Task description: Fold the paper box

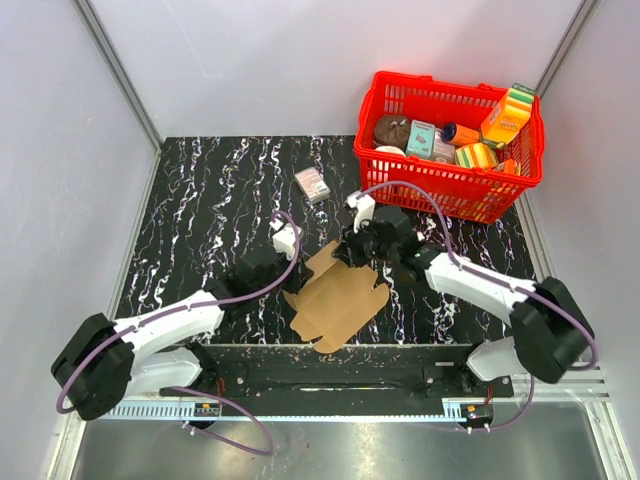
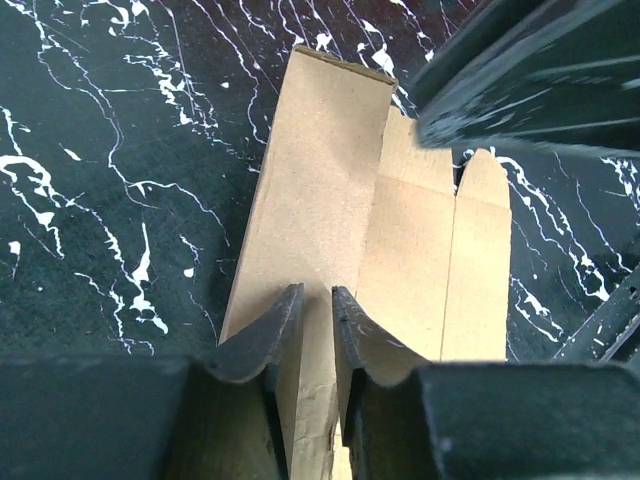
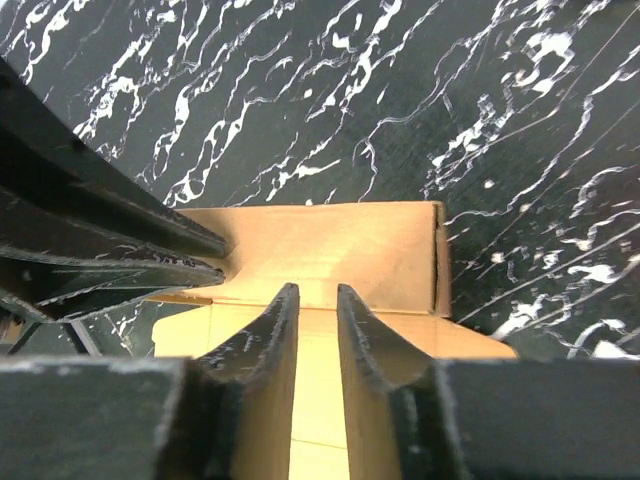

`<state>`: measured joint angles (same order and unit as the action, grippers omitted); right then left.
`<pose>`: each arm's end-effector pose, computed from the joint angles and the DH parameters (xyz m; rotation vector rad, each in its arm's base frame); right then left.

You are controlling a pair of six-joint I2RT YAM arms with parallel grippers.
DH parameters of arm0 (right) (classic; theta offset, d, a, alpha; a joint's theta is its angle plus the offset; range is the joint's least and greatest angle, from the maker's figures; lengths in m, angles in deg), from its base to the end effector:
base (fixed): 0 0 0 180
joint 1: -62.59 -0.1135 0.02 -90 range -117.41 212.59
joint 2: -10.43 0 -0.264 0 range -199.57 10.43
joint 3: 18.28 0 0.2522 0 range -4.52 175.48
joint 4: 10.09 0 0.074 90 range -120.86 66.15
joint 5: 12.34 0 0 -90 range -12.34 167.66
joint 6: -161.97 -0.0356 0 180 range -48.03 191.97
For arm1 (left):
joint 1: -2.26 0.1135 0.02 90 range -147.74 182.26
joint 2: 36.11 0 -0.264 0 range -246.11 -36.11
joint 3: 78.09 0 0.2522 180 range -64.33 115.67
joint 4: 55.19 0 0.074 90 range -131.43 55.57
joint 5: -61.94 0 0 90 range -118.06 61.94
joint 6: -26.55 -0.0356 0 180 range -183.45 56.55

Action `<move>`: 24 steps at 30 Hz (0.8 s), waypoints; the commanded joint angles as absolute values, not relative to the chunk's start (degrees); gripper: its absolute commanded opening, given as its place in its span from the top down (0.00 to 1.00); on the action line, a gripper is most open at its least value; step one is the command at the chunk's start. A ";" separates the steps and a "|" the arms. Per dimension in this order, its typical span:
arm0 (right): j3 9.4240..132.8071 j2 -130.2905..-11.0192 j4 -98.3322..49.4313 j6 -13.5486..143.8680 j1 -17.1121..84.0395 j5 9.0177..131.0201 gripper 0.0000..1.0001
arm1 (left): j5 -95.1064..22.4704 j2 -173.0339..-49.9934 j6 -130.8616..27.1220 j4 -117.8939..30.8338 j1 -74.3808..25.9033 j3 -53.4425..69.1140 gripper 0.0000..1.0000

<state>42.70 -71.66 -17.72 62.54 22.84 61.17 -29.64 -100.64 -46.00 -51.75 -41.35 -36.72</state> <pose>0.2348 0.2084 0.2322 -0.7393 2.0243 0.8119 0.1704 -0.1637 0.2036 0.4942 2.0480 -0.6860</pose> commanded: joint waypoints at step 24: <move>22.91 -35.63 -44.67 10.99 26.47 84.87 0.15 | -22.34 -89.37 -46.40 -30.09 -41.60 -20.57 0.58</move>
